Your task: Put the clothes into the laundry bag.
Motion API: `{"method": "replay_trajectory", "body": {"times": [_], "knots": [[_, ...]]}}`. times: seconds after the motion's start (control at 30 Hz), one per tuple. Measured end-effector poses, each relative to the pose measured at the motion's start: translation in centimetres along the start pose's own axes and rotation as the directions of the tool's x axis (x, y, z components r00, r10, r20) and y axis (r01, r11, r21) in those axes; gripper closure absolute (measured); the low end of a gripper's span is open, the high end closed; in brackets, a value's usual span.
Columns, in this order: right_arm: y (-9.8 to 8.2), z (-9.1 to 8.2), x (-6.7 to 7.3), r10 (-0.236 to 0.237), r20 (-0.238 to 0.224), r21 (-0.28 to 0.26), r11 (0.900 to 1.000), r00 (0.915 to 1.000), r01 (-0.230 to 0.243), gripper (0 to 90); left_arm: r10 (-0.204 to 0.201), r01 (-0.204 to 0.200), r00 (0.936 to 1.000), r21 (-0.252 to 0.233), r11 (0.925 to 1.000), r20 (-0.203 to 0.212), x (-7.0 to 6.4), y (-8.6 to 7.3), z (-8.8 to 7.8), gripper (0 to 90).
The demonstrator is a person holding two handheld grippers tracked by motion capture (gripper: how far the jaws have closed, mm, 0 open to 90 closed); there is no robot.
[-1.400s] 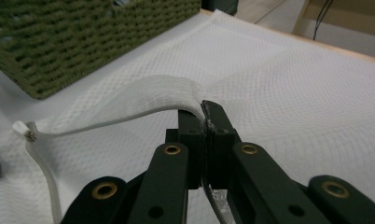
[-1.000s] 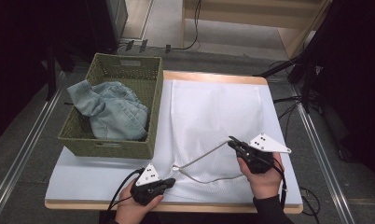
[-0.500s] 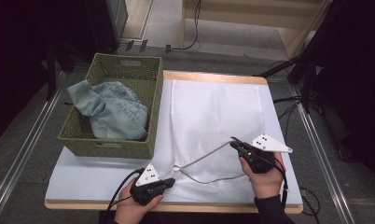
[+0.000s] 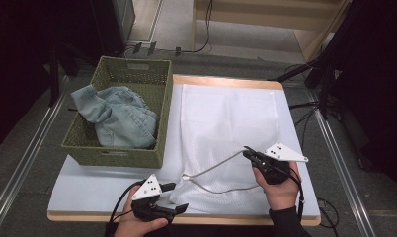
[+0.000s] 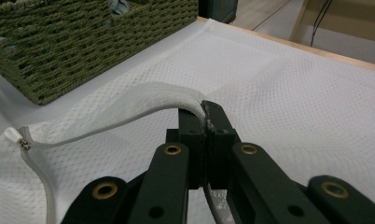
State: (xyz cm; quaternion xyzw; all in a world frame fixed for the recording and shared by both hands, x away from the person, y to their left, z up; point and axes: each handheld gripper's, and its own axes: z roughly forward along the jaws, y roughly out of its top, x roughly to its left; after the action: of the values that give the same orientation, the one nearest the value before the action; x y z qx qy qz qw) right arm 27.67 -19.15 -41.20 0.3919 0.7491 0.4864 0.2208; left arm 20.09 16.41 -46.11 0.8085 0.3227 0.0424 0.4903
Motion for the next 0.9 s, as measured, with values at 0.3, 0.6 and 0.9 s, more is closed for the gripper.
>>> {"method": "replay_trajectory", "body": {"times": [0.3,0.6,0.9], "knots": [[-0.2,0.1,0.1,-0.009,-0.014,0.013,1.000,0.9999,0.009,88.2,-0.048,0.044,0.9972,-0.071,0.9965,-0.058,0.8,1.6,-3.7,1.1],[-0.5,0.3,0.3,-0.001,-0.034,0.030,1.000,0.9994,0.002,87.5,-0.032,0.014,0.9907,-0.132,0.9912,-0.132,2.8,3.7,-7.6,0.0],[-0.6,0.4,0.4,0.000,-0.042,0.037,0.999,0.9991,0.002,87.5,-0.055,0.023,0.9822,-0.177,0.9840,-0.179,5.7,6.1,-10.2,0.0]]}}
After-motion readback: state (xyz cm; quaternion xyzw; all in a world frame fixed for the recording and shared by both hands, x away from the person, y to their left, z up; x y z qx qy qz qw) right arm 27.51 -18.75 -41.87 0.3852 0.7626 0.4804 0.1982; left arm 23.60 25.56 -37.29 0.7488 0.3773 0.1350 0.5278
